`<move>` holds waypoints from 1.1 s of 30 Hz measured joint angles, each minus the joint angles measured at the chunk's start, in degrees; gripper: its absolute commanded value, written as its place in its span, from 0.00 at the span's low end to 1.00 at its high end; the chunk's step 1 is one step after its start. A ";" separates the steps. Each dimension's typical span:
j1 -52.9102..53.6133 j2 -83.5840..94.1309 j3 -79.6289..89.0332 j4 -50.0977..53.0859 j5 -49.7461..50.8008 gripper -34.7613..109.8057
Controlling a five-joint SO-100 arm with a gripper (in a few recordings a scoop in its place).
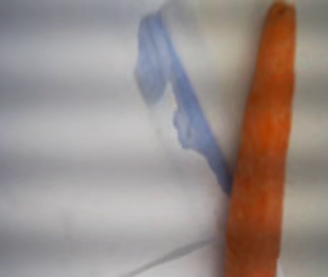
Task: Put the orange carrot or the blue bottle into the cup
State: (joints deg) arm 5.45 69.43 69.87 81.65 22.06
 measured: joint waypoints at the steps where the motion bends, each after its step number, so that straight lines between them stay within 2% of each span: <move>1: 0.00 0.00 0.00 0.00 0.00 0.48; 12: 0.09 -6.06 0.00 -0.35 0.00 0.48; 33: -0.62 -7.21 0.00 -4.13 -1.58 0.48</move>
State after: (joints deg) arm 4.83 62.23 69.87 77.52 20.48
